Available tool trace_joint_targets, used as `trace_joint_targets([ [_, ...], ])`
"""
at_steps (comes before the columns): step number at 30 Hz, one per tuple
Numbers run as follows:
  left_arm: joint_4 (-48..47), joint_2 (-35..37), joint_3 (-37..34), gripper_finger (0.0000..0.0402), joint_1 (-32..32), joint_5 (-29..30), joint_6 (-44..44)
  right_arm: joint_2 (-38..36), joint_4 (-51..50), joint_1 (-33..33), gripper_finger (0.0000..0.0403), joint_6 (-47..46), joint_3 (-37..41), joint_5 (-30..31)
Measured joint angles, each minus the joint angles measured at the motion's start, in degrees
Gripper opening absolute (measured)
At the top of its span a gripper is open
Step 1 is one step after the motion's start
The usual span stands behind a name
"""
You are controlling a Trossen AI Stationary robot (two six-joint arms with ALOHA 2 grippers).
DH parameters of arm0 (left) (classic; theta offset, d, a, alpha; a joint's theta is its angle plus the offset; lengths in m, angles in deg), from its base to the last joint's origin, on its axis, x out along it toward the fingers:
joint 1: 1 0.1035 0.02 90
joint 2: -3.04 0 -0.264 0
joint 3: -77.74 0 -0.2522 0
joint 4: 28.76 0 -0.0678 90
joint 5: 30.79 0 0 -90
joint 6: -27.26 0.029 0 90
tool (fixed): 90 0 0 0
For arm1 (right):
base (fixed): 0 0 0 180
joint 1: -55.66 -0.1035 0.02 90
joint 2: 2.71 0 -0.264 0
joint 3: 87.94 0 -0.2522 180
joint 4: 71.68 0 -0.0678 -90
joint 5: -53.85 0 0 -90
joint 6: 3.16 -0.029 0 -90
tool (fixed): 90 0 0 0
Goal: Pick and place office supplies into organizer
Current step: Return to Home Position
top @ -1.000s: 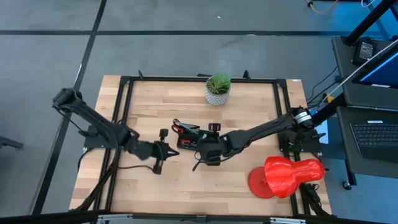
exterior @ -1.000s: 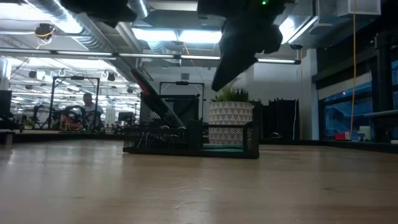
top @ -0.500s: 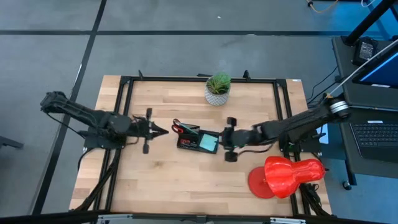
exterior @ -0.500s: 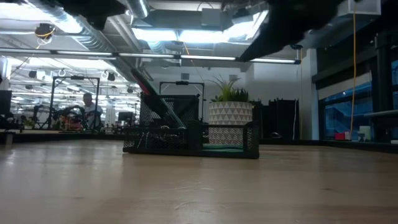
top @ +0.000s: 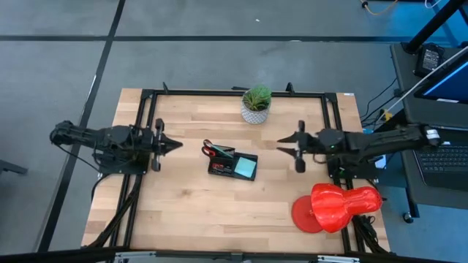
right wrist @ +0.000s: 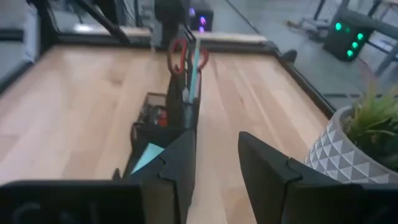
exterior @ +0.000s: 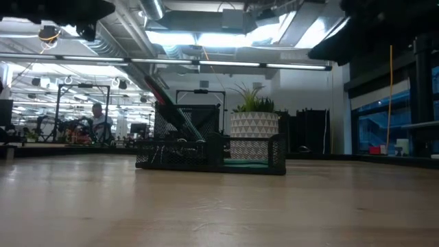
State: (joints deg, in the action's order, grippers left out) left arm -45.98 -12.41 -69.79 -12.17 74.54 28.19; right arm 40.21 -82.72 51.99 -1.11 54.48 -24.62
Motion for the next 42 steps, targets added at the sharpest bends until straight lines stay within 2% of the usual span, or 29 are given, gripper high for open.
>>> trace_joint_targets([
  [3, 0.07, 3.51, -2.28, 0.0004, 1.57, -0.23, -0.17, -5.91, 0.07, 2.79, 0.0127, 0.17, 2.55, -4.2],
  [7, 0.2, 7.36, -4.51, 0.0004, 3.6, -3.32, -0.64, -12.17, -0.55, 5.44, 0.0127, -0.34, 5.04, -9.09],
  [12, -0.27, 11.27, -6.62, 0.0004, 6.48, -3.69, -0.7, -18.27, -2.06, 7.1, 0.0127, -1.78, 8.08, -11.6],
  [19, -2.31, 15.41, -8.65, 0.0004, 9.59, -6.19, -1.77, -26.48, -2.39, 7.27, 0.0127, -1.98, 11.84, -11.74],
  [30, -1.05, 15.42, -10.84, 0.0004, 13.19, -7.88, -2.32, -37.71, -7.7, 7.27, 0.0127, -3.39, 14.02, -11.7],
  [36, -0.77, 15.44, -11.07, 0.0004, 14.58, -9.71, -3.17, -40.71, -8.98, 7.27, 0.0127, -3.35, 14.02, -11.7],
  [42, 5.33, 15.44, -16.26, 0.0004, 15.82, -10.12, -4.26, -41.27, -9.6, 7.27, 0.0127, -3.6, 14.02, -11.7],
])
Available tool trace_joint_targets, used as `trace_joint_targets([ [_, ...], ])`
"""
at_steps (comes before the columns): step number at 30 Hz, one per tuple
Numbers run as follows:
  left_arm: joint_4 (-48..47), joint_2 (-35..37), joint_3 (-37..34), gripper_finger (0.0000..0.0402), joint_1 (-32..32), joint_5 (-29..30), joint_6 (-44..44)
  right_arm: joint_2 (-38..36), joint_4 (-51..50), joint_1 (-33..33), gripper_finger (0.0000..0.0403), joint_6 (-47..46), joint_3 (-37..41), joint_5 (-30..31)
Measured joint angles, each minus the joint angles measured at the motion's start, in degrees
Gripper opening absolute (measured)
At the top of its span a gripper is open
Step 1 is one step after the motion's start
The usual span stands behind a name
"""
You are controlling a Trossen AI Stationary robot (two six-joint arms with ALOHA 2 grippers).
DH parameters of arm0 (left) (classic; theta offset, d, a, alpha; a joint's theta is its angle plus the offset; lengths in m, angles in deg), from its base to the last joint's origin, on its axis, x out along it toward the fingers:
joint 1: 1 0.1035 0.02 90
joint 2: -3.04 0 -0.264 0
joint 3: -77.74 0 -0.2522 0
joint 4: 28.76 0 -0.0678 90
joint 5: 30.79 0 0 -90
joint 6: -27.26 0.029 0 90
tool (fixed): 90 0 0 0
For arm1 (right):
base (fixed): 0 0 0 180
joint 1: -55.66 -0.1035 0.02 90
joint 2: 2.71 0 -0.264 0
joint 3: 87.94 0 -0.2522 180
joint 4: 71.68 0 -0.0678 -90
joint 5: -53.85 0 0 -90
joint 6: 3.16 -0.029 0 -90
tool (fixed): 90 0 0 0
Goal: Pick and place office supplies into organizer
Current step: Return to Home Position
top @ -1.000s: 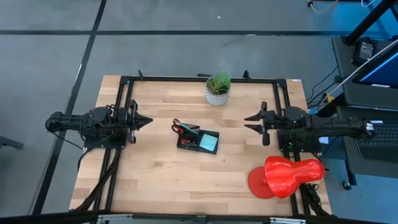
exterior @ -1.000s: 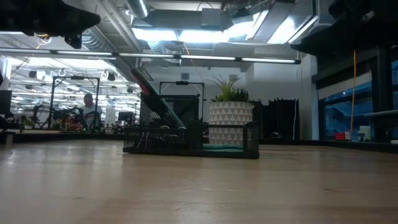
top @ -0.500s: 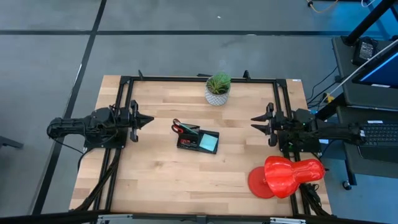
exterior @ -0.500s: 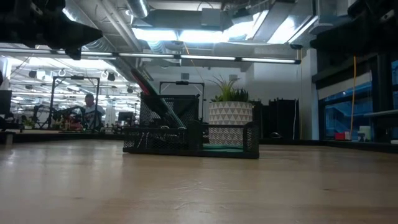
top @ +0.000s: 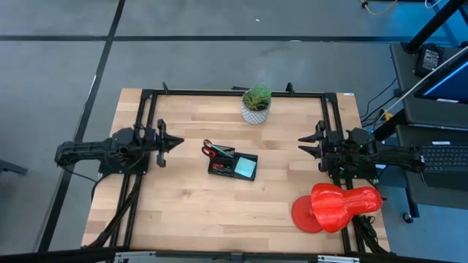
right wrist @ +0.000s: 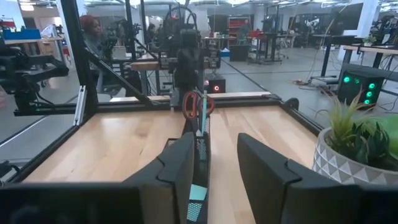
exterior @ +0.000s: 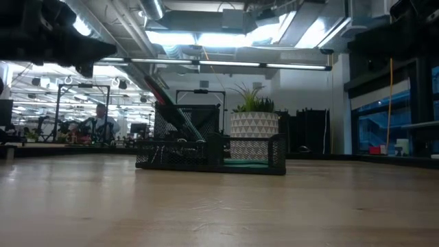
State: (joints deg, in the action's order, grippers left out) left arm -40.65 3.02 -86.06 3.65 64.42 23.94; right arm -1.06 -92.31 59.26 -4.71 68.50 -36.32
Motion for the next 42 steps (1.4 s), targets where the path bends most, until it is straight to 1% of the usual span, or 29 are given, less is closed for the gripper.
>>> trace_joint_targets([
  [3, 0.35, 0.02, -1.22, 0.0004, 0.88, -0.3, -1.56, 0.0, -0.08, 0.0, 0.0127, -1.0, 0.0, 0.02],
  [8, 1.18, 0.02, -2.01, 0.0004, 1.79, -0.45, -1.47, 0.0, -0.28, 0.0, 0.0127, -1.41, 0.0, 0.02],
  [11, 0.75, 0.02, -2.01, 0.0004, 2.01, -0.24, 1.21, 0.0, -0.37, 0.0, 0.0127, -2.68, 0.0, 0.02],
  [21, 0.04, -0.24, -2.01, 0.0004, 2.01, 0.68, 9.96, 0.02, -0.04, 0.0, 0.0127, -2.59, 0.02, 0.02],
  [26, 0.04, -0.24, -2.01, 0.0004, 2.01, 0.68, 10.14, 0.02, 7.95, 0.0, 0.0127, -2.47, 4.75, 0.04],
  [31, 0.04, -0.26, -2.01, 0.0004, 2.01, 0.68, 10.11, 0.02, 13.18, 0.0, 0.0127, -3.55, 9.02, 0.04],
  [36, 0.05, -0.28, -2.01, 0.0004, 2.01, 0.68, 10.11, 0.07, 13.11, -0.02, 0.0127, -3.81, 9.44, 0.04],
  [42, 0.06, -0.28, -2.01, 0.0004, 2.01, 0.68, 10.11, 0.07, 11.65, -0.02, 0.0127, -1.78, 9.44, 0.04],
])
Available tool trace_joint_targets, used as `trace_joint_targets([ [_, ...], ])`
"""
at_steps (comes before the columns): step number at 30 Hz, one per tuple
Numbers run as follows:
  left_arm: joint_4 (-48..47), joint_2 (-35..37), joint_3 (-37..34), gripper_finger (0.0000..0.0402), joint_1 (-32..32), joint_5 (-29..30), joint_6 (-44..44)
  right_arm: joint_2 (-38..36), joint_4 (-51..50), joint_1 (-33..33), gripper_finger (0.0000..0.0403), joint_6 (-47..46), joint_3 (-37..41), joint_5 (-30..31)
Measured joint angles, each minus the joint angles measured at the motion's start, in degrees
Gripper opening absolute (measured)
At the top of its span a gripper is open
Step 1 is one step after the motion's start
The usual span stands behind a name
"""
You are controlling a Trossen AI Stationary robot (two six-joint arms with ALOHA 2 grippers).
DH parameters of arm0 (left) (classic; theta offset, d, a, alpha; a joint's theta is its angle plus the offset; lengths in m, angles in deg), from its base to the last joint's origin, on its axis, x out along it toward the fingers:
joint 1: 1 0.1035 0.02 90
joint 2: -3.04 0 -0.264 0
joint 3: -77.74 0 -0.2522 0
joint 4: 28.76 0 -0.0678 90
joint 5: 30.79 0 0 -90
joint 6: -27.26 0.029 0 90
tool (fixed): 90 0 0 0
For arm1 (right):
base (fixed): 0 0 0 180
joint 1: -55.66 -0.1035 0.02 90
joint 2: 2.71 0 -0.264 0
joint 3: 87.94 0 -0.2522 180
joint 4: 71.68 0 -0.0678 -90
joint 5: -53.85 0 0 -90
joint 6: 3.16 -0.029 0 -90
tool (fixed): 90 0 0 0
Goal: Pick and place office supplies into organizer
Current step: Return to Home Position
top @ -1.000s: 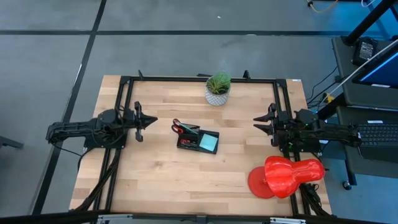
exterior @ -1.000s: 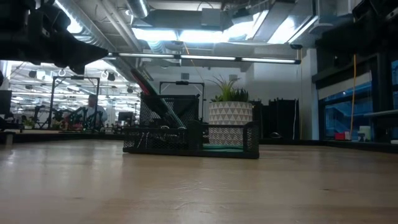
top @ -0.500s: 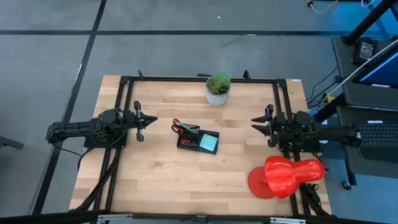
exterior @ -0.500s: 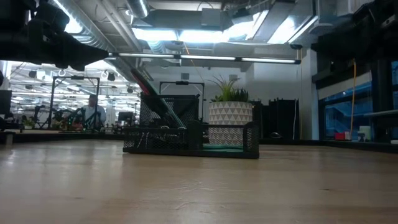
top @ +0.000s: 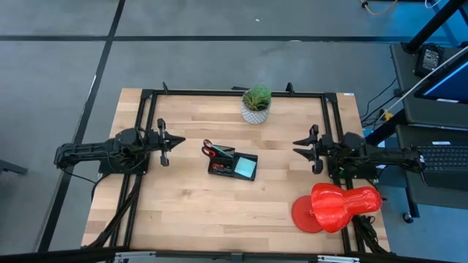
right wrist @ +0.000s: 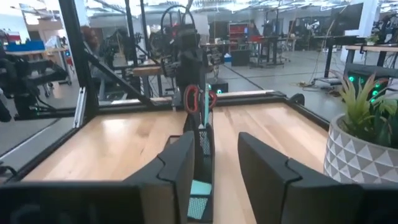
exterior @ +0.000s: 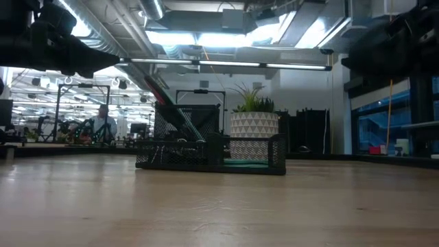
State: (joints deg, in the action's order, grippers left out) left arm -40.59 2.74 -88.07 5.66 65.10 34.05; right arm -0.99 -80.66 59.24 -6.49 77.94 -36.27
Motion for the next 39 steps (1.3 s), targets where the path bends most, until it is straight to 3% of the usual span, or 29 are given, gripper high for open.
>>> trace_joint_targets([
  [39, -0.02, 0.0, 0.0, 0.0004, 0.0, 0.0, 0.0, 0.0, -3.32, 0.0, 0.0127, -0.71, -0.02, 0.0],
])
